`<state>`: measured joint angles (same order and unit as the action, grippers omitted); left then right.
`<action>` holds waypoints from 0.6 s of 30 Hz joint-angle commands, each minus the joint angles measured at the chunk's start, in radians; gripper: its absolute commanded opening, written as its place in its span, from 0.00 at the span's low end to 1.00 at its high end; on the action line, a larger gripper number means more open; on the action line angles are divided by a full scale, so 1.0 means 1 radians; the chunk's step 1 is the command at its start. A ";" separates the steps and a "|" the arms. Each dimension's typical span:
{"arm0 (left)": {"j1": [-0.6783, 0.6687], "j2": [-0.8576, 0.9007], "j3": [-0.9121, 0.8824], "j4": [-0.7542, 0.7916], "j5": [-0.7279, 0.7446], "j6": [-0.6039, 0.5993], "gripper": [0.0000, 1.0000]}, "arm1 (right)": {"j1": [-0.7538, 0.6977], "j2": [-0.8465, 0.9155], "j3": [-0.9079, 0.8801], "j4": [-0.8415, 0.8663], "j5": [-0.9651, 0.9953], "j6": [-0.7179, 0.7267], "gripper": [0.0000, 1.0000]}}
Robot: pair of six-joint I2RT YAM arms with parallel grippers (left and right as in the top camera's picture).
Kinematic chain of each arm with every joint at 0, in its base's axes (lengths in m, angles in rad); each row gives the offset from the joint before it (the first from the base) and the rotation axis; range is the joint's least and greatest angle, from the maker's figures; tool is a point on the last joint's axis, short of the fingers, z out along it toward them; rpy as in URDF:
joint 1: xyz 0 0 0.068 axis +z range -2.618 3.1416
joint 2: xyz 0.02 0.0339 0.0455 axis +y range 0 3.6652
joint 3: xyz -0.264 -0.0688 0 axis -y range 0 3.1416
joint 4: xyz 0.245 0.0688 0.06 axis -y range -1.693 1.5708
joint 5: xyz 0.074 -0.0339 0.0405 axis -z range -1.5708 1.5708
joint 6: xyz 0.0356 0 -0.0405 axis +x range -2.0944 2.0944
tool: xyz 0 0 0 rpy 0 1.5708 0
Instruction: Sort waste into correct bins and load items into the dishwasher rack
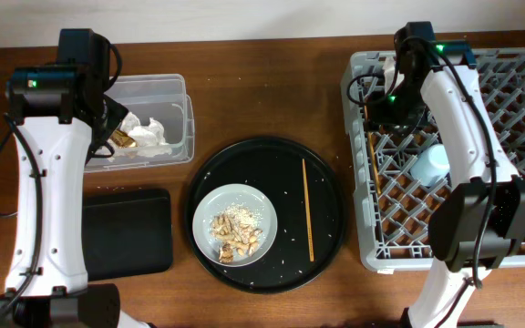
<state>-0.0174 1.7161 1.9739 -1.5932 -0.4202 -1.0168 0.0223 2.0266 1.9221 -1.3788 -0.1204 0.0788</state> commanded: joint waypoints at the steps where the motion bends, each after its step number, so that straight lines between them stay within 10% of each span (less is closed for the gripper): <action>1: 0.011 -0.015 0.007 -0.002 -0.014 -0.006 0.99 | 0.044 -0.039 -0.008 -0.038 -0.097 0.006 0.52; 8: 0.011 -0.015 0.007 -0.002 -0.014 -0.006 0.99 | 0.244 -0.079 -0.021 -0.088 -0.056 0.079 0.55; 10: 0.011 -0.015 0.007 -0.002 -0.014 -0.006 0.99 | 0.297 -0.074 -0.053 -0.075 0.004 0.134 0.78; 14: 0.011 -0.015 0.007 -0.002 -0.014 -0.006 0.99 | 0.377 -0.074 -0.183 0.021 0.057 0.234 0.82; 18: 0.011 -0.015 0.007 -0.002 -0.014 -0.006 0.99 | 0.412 -0.074 -0.358 0.177 0.050 0.297 0.44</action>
<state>-0.0135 1.7161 1.9739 -1.5932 -0.4194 -1.0168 0.4171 1.9606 1.6585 -1.2560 -0.0944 0.3023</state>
